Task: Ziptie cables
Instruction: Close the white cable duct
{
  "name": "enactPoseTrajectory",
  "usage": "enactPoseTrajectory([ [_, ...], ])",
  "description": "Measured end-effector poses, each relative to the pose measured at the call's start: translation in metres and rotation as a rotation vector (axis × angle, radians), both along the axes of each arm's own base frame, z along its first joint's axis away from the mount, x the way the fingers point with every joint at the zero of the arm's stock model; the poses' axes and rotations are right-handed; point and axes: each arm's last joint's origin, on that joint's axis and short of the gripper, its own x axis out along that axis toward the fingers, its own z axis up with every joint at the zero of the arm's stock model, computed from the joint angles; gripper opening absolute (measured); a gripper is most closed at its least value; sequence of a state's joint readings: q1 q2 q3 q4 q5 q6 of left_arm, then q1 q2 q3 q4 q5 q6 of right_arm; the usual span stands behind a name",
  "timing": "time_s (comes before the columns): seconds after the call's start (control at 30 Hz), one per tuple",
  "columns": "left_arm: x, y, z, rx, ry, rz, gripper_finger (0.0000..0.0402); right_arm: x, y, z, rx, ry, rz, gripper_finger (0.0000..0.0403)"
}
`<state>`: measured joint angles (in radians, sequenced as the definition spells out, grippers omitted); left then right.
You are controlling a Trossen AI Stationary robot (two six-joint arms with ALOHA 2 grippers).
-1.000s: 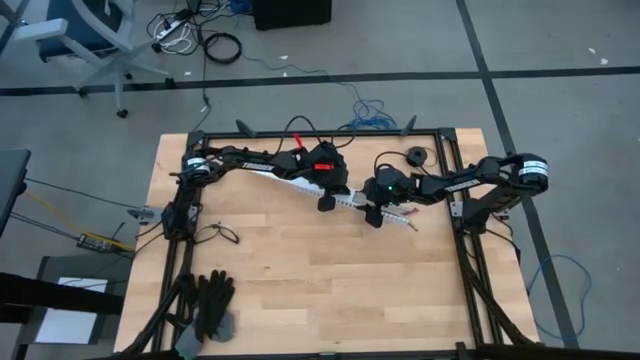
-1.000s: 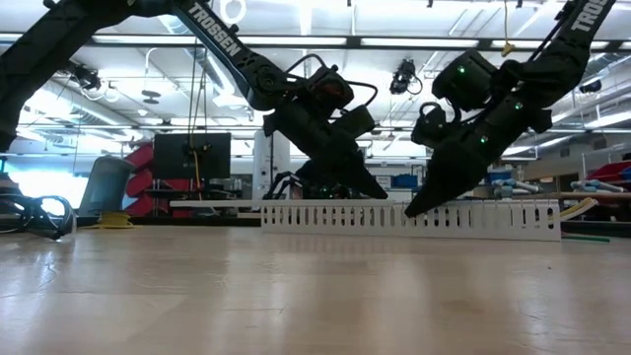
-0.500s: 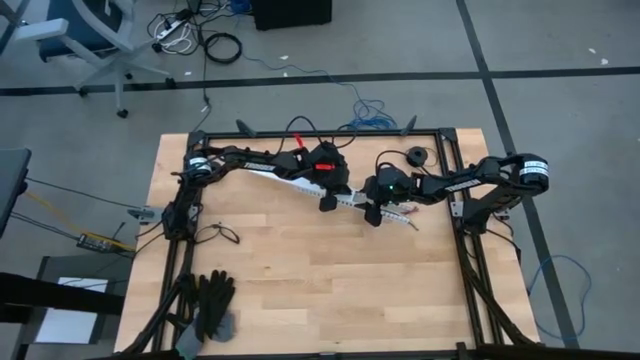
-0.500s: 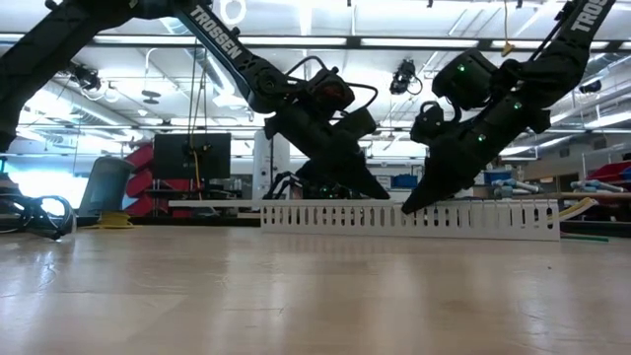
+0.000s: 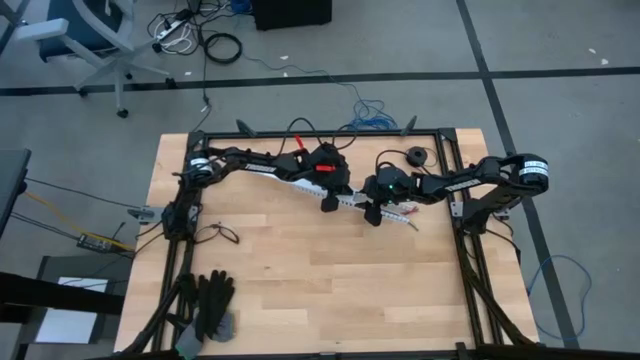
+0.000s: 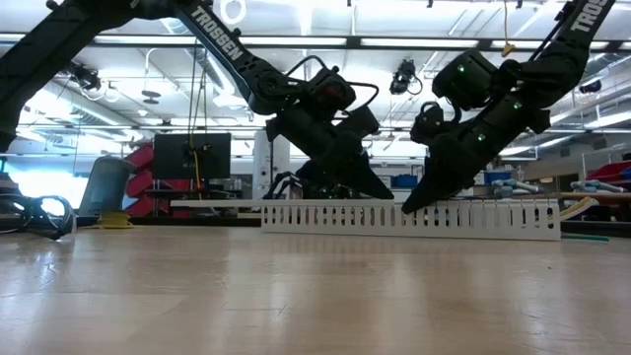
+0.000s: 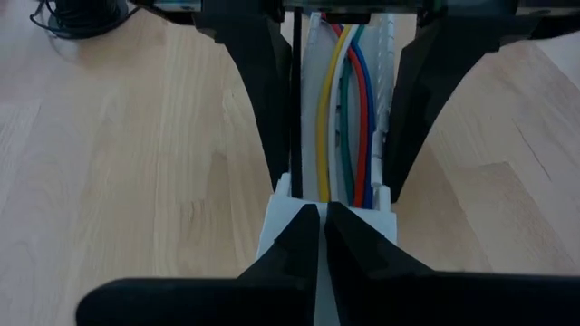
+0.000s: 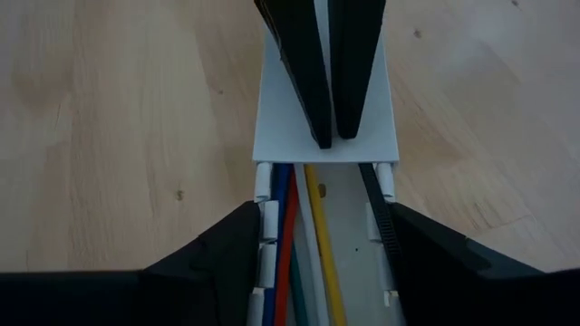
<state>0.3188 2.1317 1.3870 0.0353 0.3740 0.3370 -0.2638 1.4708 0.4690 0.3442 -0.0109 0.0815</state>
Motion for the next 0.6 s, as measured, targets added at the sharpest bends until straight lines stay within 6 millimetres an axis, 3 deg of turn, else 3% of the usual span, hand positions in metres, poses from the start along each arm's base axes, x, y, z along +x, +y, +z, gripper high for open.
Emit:
enactPoseTrajectory([
  [0.37, 0.018, -0.02, -0.011, 0.012, -0.103, -0.02, 0.0, 0.0, 0.0, 0.0, 0.008, 0.0, 0.005, 0.0208],
  [0.47, 0.017, -0.023, 0.0, 0.05, -0.118, -0.009, 0.0, 0.0, 0.0, 0.0, 0.009, 0.003, 0.0, 0.0208],
  [0.6, 0.014, -0.024, 0.032, 0.092, -0.194, -0.024, 0.0, 0.0, 0.0, 0.0, 0.007, 0.009, -0.007, 0.0208],
])
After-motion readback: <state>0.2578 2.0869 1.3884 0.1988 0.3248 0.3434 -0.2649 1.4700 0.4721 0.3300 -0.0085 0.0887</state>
